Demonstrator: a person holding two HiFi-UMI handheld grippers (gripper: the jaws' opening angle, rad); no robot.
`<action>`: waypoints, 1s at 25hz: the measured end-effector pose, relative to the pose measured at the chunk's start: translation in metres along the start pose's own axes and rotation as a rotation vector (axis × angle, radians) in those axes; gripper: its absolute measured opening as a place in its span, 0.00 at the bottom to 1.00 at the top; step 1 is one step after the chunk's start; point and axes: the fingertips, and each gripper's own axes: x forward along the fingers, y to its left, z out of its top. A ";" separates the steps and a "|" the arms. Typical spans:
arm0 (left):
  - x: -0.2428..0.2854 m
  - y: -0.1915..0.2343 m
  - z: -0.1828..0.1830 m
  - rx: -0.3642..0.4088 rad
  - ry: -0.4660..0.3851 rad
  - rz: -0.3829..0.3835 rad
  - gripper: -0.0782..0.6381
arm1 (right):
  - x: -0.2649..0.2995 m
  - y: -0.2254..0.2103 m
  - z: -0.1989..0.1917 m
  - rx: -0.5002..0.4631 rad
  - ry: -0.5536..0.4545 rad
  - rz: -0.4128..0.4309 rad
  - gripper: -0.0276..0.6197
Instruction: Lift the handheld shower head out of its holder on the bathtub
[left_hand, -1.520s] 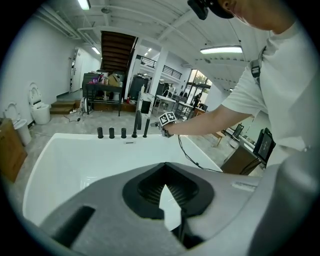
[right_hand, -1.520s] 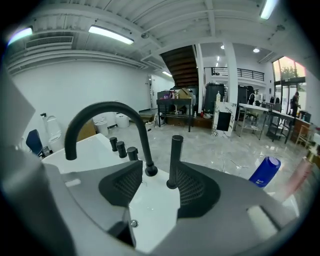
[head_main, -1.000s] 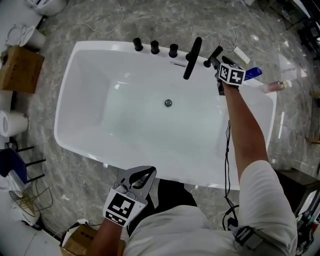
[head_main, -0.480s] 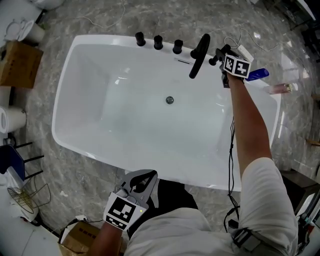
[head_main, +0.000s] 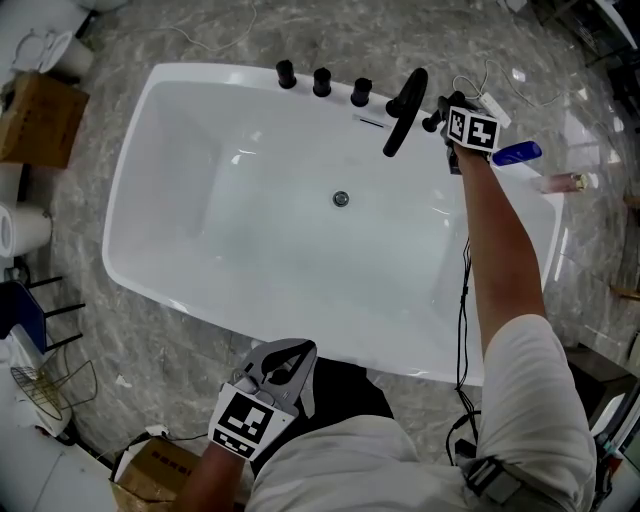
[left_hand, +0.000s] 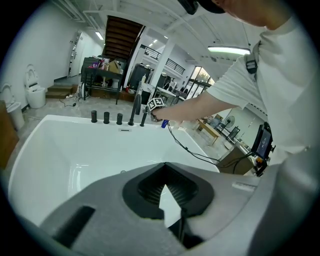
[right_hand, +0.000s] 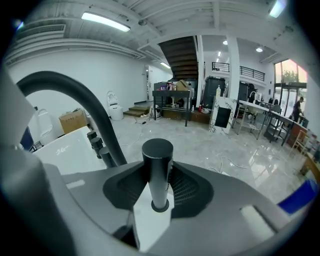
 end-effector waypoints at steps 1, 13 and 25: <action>0.000 0.000 0.000 0.003 0.001 0.001 0.12 | -0.001 0.001 0.000 -0.007 0.002 0.000 0.27; -0.008 -0.009 0.014 0.038 -0.024 -0.005 0.12 | -0.031 0.007 0.016 -0.048 -0.049 -0.003 0.27; -0.043 -0.022 0.023 0.079 -0.061 0.006 0.12 | -0.087 0.024 0.040 -0.091 -0.115 -0.005 0.27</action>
